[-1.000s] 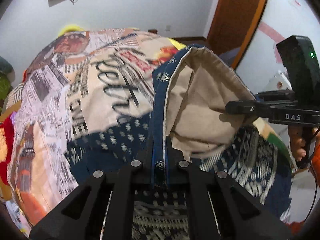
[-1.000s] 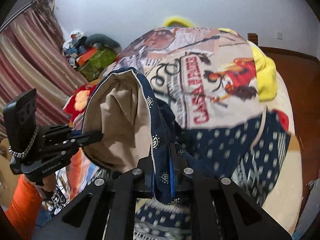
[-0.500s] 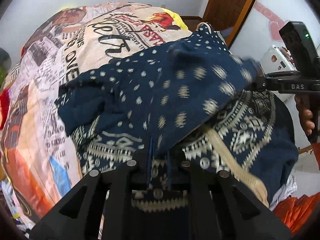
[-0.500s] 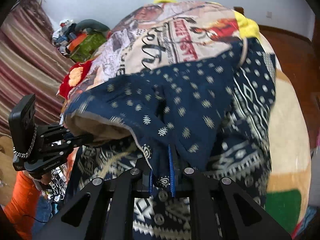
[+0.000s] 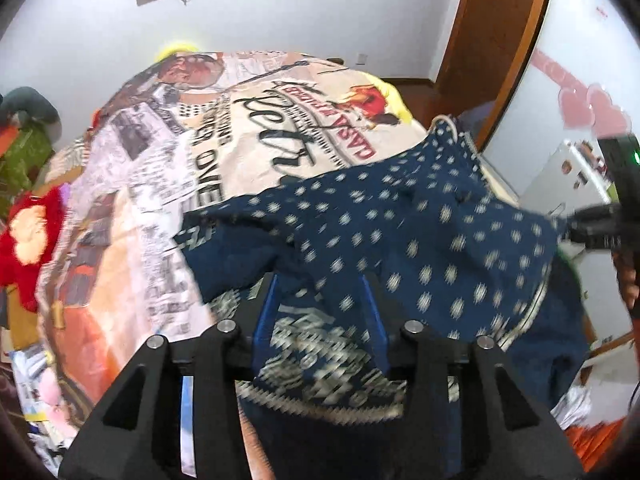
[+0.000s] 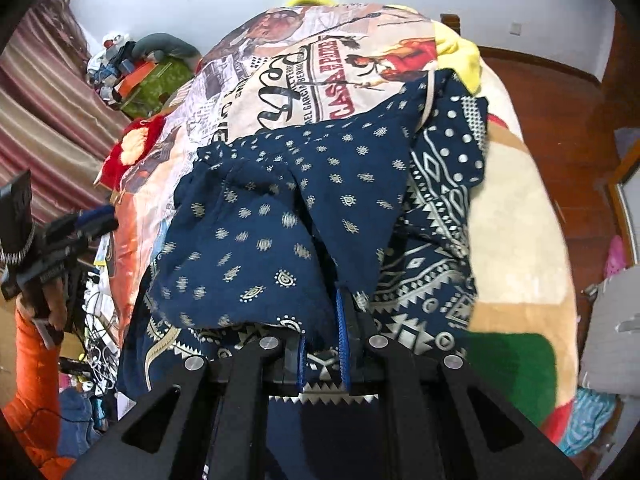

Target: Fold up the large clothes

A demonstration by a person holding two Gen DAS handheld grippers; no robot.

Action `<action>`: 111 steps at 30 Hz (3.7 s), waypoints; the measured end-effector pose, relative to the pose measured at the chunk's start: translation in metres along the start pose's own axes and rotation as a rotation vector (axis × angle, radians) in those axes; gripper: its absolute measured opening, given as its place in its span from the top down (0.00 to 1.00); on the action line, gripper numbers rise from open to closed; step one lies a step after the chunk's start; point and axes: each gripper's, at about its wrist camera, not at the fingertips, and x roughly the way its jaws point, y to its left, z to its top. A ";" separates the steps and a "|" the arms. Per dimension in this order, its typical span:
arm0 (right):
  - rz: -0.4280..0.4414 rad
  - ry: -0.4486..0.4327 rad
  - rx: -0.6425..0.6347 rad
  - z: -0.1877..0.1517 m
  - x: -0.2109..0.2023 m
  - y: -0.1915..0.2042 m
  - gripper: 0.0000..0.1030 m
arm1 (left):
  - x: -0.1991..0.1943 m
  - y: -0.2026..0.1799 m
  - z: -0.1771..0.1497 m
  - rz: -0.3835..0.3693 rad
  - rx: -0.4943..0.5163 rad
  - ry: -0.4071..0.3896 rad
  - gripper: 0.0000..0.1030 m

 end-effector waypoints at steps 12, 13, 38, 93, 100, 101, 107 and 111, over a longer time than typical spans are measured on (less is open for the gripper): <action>-0.074 -0.025 -0.081 -0.008 -0.042 0.006 0.91 | 0.088 -0.068 -0.001 -0.145 0.059 0.183 0.57; -0.067 -0.045 -0.074 -0.004 -0.047 0.007 0.91 | 0.092 -0.069 -0.006 -0.138 0.067 0.198 0.57; -0.184 0.117 -0.170 0.005 0.070 0.014 0.91 | 0.086 -0.026 -0.051 -0.073 -0.017 0.199 0.35; -0.255 -0.076 0.155 -0.130 -0.054 -0.044 0.33 | -0.028 0.070 -0.194 -0.034 -0.416 0.109 0.35; -0.044 -0.104 0.214 -0.150 -0.063 -0.025 0.33 | -0.020 0.049 -0.208 -0.142 -0.452 0.155 0.35; -0.031 -0.091 0.210 -0.153 -0.057 -0.021 0.33 | -0.018 0.046 -0.209 -0.147 -0.448 0.163 0.35; 0.016 -0.036 0.275 -0.166 -0.019 -0.017 0.35 | -0.010 0.036 -0.216 -0.160 -0.456 0.190 0.35; 0.033 -0.072 0.270 -0.169 -0.015 -0.011 0.53 | -0.011 0.031 -0.210 -0.176 -0.440 0.183 0.38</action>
